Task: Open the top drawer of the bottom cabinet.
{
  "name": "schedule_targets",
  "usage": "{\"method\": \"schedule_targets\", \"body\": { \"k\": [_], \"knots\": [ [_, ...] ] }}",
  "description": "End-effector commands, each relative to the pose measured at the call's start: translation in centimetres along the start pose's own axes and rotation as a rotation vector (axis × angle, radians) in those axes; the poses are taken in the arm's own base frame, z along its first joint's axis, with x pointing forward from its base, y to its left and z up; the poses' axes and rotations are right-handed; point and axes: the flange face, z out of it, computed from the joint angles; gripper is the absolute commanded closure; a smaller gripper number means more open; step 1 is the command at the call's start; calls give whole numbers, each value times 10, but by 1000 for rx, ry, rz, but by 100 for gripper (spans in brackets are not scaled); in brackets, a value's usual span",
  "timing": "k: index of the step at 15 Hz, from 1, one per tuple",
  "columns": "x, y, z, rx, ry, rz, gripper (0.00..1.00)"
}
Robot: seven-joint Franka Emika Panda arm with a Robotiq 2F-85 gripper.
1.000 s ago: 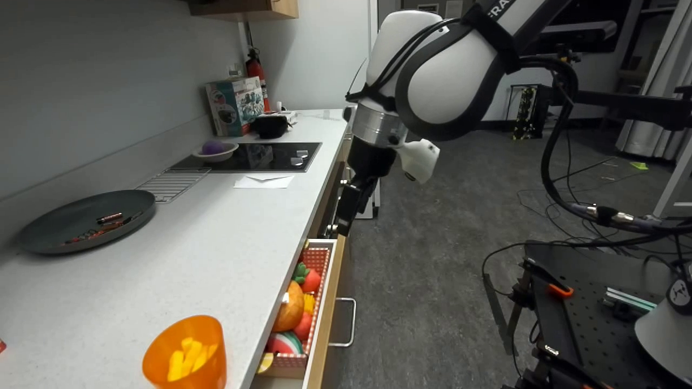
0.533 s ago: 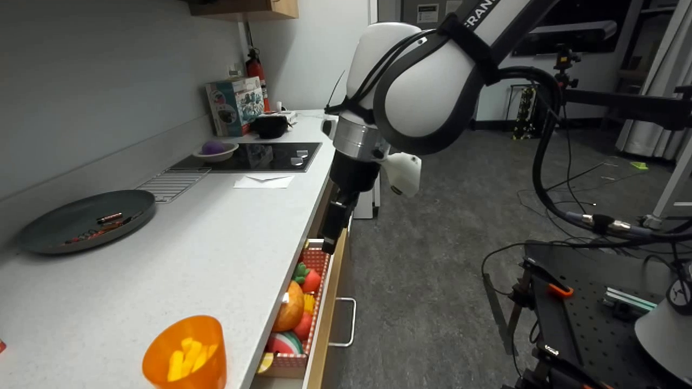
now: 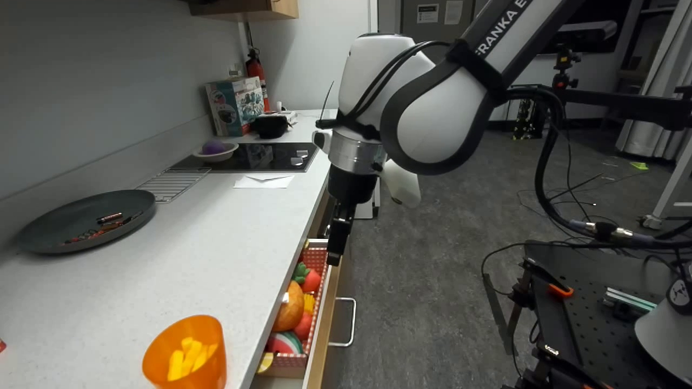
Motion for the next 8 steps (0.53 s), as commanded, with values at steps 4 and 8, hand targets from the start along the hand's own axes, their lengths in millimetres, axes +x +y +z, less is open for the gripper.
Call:
{"method": "schedule_targets", "body": {
  "k": [4, 8],
  "knots": [
    [34, -21, 22, -27, -16, -80, 0],
    [44, -26, 46, -3, -38, -62, 0]
  ]
}}
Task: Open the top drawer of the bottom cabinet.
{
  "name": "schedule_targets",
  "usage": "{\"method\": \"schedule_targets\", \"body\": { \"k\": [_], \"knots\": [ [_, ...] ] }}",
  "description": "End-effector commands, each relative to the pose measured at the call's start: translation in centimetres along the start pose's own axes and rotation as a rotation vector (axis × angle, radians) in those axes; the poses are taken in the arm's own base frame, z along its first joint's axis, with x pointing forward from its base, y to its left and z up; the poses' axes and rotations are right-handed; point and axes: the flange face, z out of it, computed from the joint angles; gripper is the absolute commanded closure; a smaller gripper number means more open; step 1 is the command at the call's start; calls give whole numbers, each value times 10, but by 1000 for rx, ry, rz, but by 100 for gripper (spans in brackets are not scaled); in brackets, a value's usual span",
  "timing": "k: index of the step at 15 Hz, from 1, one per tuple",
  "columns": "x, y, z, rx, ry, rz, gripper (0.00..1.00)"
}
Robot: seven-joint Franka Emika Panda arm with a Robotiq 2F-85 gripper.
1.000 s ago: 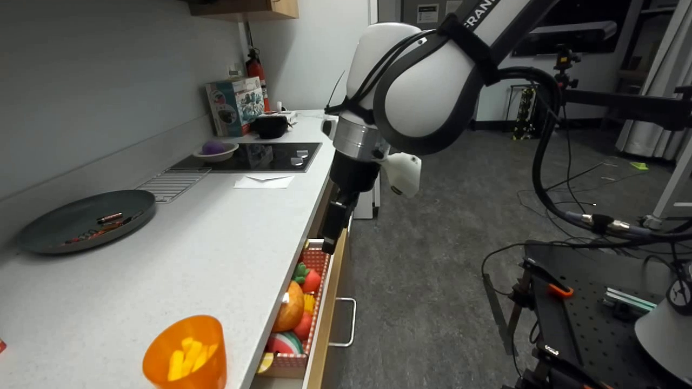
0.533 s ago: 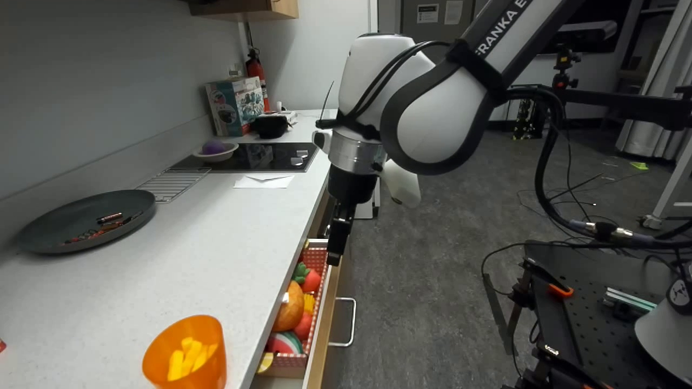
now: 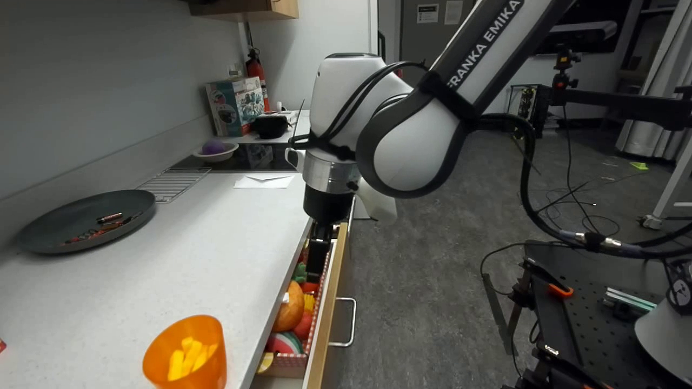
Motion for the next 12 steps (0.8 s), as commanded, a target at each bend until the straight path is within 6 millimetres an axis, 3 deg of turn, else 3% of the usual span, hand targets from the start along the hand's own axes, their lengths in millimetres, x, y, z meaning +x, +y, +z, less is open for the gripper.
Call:
{"method": "schedule_targets", "body": {
  "k": [1, 7, 12],
  "knots": [
    [14, -5, 26, 17, -36, 21, 0],
    [13, -6, 66, 37, -73, 77, 0],
    [-2, -8, 76, 39, -126, 99, 0]
  ]
}}
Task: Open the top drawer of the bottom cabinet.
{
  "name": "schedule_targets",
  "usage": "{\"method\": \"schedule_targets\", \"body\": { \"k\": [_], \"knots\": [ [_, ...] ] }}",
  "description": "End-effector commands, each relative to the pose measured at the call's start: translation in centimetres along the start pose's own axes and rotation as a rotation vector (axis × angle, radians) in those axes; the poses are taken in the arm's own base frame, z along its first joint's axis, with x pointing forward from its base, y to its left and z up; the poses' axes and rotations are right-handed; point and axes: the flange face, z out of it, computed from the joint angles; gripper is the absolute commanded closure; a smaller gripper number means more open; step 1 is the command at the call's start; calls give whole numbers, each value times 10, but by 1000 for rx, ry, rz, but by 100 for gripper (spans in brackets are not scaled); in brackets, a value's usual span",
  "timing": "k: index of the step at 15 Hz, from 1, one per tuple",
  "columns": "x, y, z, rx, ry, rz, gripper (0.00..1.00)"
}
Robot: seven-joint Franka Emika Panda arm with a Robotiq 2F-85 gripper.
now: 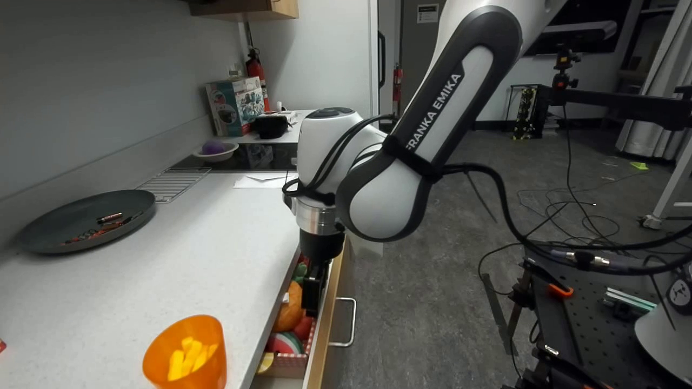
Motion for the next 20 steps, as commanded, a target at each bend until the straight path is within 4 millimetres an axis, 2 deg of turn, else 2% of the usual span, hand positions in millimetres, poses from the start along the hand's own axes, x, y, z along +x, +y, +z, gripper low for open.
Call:
{"method": "schedule_targets", "body": {
  "k": [1, 5, 8, 11, 17, 20],
  "knots": [
    [-9, -4, 3, 2, -50, 19, 0],
    [-35, -9, 1, 20, -118, -1, 0],
    [-65, -14, 2, 22, -183, -15, 0],
    [-106, -15, -1, 22, -244, -7, 0],
    [-197, -5, -15, 9, -331, 67, 0],
    [-222, -1, -26, -17, -314, 113, 0]
  ]
}}
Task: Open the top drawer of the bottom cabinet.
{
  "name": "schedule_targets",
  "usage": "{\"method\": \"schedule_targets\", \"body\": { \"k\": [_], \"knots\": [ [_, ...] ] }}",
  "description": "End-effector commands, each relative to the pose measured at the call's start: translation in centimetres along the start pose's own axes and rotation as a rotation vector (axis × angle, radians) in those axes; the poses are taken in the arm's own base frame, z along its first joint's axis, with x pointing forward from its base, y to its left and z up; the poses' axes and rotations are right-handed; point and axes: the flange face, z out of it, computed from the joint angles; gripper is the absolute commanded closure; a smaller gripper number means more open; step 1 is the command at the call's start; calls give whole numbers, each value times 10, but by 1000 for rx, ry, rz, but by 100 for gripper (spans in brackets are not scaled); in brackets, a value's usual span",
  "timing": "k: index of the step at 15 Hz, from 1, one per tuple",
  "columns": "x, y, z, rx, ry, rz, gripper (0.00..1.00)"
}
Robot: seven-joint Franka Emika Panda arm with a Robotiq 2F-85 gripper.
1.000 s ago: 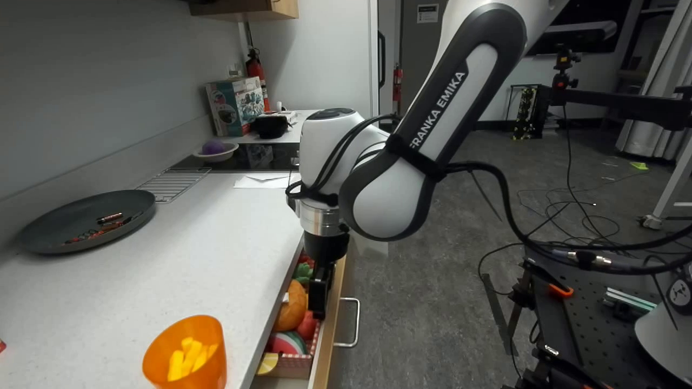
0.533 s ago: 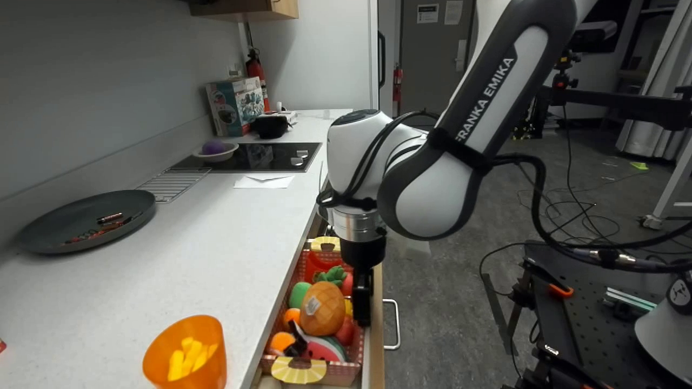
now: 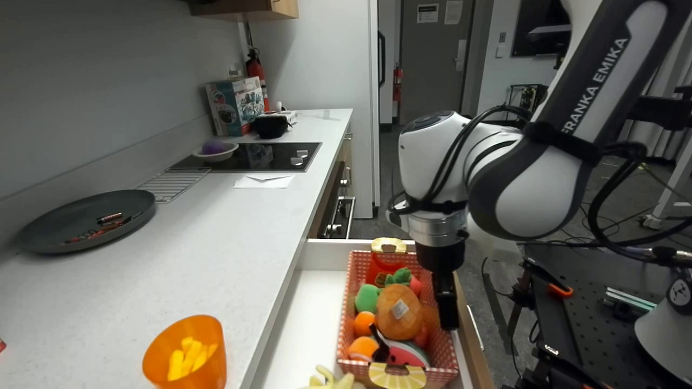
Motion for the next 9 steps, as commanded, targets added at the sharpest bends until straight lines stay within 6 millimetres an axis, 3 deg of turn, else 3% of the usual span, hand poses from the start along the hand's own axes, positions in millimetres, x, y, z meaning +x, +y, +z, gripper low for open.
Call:
{"method": "schedule_targets", "body": {
  "k": [1, 3, 4, 7, 9],
  "knots": [
    [-43, 8, -1, -15, 6, 76, 0],
    [-49, 13, -11, -29, 36, 105, 0],
    [-30, 19, -22, -40, 54, 116, 0],
    [-25, 29, -53, -82, 130, 135, 0],
    [-34, 31, -71, -106, 185, 136, 0]
  ]
}}
